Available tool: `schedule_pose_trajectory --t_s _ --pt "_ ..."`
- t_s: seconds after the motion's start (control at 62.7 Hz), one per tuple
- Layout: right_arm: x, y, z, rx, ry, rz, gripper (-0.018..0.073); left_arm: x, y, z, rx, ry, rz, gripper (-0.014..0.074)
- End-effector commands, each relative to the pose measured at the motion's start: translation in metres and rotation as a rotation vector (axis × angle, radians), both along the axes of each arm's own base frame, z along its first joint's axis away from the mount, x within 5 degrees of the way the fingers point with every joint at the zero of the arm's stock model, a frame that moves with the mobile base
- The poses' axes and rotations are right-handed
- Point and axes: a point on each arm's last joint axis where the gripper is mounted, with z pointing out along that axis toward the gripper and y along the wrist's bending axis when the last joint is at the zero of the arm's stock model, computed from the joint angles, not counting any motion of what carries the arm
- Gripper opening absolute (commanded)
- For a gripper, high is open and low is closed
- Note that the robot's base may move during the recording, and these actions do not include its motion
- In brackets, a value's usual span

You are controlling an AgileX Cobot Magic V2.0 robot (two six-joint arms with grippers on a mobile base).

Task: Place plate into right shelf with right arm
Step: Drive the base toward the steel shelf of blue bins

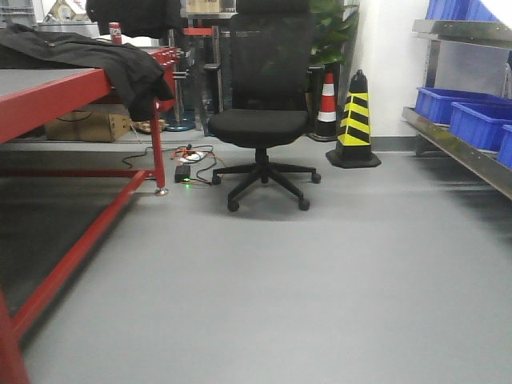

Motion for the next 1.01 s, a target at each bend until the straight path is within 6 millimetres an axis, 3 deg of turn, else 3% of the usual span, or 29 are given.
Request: schedule_pose_trajectory --t_s 0.0,0.989 --pt "-0.0026 -0.0003 0.0180 -0.007 -0.124 -0.006 0.0056 -0.0008 0.0010 0.0052 -0.018 -0.089 0.009 -0.0128" --pt "-0.0026 -0.0003 0.0180 -0.007 -0.124 -0.006 0.0056 -0.0008 0.0010 0.0052 -0.018 -0.089 0.009 -0.0128"
